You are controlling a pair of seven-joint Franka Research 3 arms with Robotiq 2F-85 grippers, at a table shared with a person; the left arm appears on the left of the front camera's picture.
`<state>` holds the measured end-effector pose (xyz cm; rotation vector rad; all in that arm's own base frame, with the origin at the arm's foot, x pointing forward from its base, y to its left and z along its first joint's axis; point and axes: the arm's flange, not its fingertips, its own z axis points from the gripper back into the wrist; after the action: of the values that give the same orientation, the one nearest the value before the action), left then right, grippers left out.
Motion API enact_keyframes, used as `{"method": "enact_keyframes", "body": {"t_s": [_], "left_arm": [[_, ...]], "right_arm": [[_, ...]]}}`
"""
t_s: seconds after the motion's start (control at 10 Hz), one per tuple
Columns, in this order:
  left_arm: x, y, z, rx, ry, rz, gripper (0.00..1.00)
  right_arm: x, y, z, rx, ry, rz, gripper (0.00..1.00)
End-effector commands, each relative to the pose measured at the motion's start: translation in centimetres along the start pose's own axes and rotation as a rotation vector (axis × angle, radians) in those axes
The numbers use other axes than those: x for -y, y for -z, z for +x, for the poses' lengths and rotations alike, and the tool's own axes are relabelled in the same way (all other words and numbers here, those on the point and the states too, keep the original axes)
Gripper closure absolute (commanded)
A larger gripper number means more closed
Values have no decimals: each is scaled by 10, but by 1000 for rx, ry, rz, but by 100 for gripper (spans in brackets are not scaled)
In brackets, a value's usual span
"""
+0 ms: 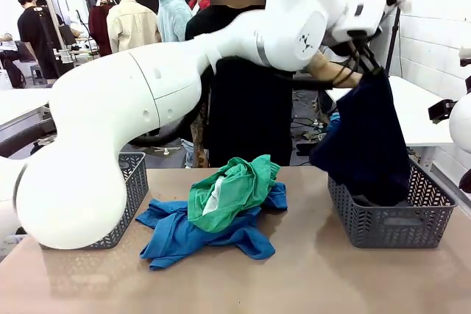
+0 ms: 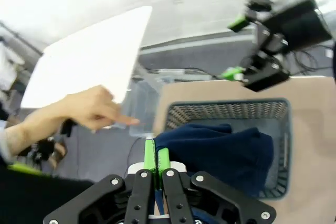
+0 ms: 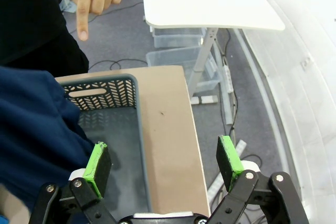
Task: Sort the tops and bottoms.
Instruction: Sort the clothes according to human instructions.
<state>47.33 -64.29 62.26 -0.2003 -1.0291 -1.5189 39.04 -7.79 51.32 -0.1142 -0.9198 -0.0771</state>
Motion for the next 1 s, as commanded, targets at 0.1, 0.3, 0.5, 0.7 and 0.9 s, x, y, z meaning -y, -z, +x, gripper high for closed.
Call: {"method": "enact_keyframes", "body": {"t_s": [0.1,0.3,0.5,0.7,0.9], "left_arm": [[-53,124,62,-19,94,-320,100],[-39,162,53,-132,114,-438,100],[-31,181,38,-238,83,-524,100],[-21,183,32,-319,112,-576,90],[-16,177,32,-337,116,-574,50]], "right_arm": [[-1,1,-1,-8,2,-5,0],[-1,1,-1,-8,2,-5,0],[-1,1,-1,-8,2,-5,0],[-1,1,-1,-8,2,-5,0],[-1,1,-1,-8,2,-5,0]]}}
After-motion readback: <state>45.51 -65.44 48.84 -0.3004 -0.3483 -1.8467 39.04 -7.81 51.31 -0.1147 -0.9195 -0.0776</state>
